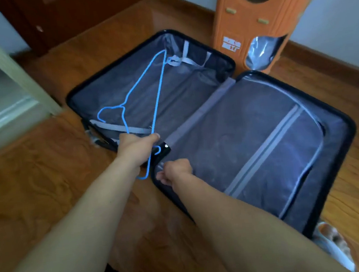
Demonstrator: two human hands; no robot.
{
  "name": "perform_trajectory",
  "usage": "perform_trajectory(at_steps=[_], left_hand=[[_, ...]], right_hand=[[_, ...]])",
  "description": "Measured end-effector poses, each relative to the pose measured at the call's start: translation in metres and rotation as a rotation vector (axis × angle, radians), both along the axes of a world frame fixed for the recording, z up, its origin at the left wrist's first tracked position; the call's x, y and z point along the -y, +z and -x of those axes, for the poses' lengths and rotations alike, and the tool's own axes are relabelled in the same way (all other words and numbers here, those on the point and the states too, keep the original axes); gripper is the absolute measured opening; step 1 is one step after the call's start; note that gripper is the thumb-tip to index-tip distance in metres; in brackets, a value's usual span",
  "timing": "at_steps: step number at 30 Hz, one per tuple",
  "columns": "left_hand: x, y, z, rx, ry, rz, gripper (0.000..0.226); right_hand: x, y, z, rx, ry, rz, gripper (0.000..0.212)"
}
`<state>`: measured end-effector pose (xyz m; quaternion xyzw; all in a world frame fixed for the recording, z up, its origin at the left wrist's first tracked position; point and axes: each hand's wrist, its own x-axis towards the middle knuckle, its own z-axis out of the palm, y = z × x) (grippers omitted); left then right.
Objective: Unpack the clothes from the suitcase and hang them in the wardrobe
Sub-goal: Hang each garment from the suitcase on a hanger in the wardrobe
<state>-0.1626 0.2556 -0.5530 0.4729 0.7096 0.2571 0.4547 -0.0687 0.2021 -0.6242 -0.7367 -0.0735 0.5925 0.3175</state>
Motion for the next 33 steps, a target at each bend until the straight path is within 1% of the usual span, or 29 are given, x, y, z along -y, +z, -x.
perform_trajectory(at_steps=[1, 2, 4, 5, 7, 8, 9, 10, 11, 12, 13, 14, 15, 16, 17, 18, 19, 20, 21, 24, 26, 28, 29, 30, 32, 33], left_hand=[[-0.004, 0.001, 0.004, 0.02, 0.024, -0.017, 0.03], [-0.008, 0.001, 0.007, 0.031, 0.042, -0.042, 0.026], [-0.012, -0.001, 0.018, 0.053, 0.052, -0.075, 0.031], [-0.014, -0.004, 0.024, 0.052, 0.054, -0.08, 0.042], [-0.012, -0.015, 0.036, 0.0, 0.051, -0.055, 0.073], [-0.01, -0.018, 0.04, -0.031, 0.031, -0.048, 0.081], [-0.006, -0.022, 0.042, -0.059, 0.008, -0.046, 0.085], [-0.003, -0.027, 0.041, -0.075, -0.018, -0.039, 0.086], [-0.002, -0.03, 0.036, -0.067, -0.051, -0.029, 0.082], [0.0, -0.033, 0.03, -0.064, -0.076, -0.005, 0.069], [0.005, -0.031, 0.021, -0.071, -0.1, 0.015, 0.052], [0.009, -0.03, 0.012, -0.077, -0.117, 0.032, 0.042], [0.012, -0.03, 0.003, -0.078, -0.141, 0.027, 0.041], [0.015, -0.031, -0.005, -0.068, -0.15, 0.035, 0.042], [0.018, -0.03, -0.011, -0.055, -0.164, 0.03, 0.044], [0.019, -0.029, -0.014, -0.041, -0.17, 0.035, 0.049], [0.019, -0.029, -0.016, -0.043, -0.179, 0.033, 0.057], [0.019, -0.03, -0.017, -0.056, -0.185, 0.034, 0.069], [0.018, -0.029, -0.014, -0.073, -0.201, 0.025, 0.076], [0.017, -0.022, -0.003, -0.145, -0.201, 0.011, 0.076], [0.011, -0.01, 0.009, -0.169, -0.154, -0.023, 0.075], [-0.002, 0.006, 0.022, -0.142, -0.087, -0.084, 0.079], [-0.008, 0.018, 0.028, -0.127, -0.045, -0.115, 0.082], [-0.016, 0.027, 0.036, -0.114, 0.003, -0.137, 0.084], [-0.025, 0.05, 0.05, -0.082, 0.099, -0.226, 0.085], [-0.028, 0.058, 0.056, -0.047, 0.146, -0.269, 0.083]], right_hand=[[-0.012, -0.004, 0.006, -0.009, -0.002, -0.002, 0.019], [-0.019, -0.006, 0.01, -0.03, -0.001, -0.003, 0.017], [-0.026, -0.009, 0.014, -0.071, 0.056, -0.029, 0.012], [-0.024, -0.011, 0.011, -0.095, 0.106, -0.048, 0.013], [-0.009, -0.009, -0.009, -0.113, 0.192, -0.108, 0.018], [0.004, -0.009, -0.027, -0.059, 0.2, -0.171, 0.019], [0.02, -0.009, -0.049, 0.087, 0.169, -0.248, 0.02], [0.039, -0.007, -0.075, 0.324, 0.12, -0.3, 0.02], [0.058, -0.006, -0.104, 0.589, 0.071, -0.288, 0.02], [0.078, -0.002, -0.133, 0.795, 0.016, -0.199, 0.022], [0.097, -0.003, -0.162, 0.89, -0.068, -0.05, 0.026], [0.116, -0.005, -0.187, 0.875, -0.159, 0.128, 0.034], [0.132, -0.008, -0.207, 0.784, -0.23, 0.287, 0.045], [0.144, -0.007, -0.218, 0.636, -0.277, 0.377, 0.055], [0.152, -0.013, -0.224, 0.474, -0.326, 0.361, 0.061], [0.157, -0.014, -0.225, 0.325, -0.378, 0.278, 0.063], [0.162, -0.016, -0.225, 0.238, -0.43, 0.201, 0.062], [0.167, -0.017, -0.226, 0.208, -0.492, 0.159, 0.06], [0.169, -0.017, -0.226, 0.197, -0.549, 0.125, 0.057], [0.148, 0.008, -0.223, 0.185, -0.638, -0.03, 0.04], [0.105, 0.053, -0.214, 0.28, -0.56, -0.171, 0.021], [0.04, 0.104, -0.204, 0.404, -0.385, -0.304, 0.009], [0.002, 0.133, -0.195, 0.409, -0.268, -0.383, 0.008], [-0.032, 0.164, -0.182, 0.321, -0.154, -0.504, 0.013], [-0.085, 0.222, -0.152, -0.002, 0.091, -0.784, 0.039], [-0.103, 0.243, -0.138, -0.081, 0.21, -0.85, 0.051]])
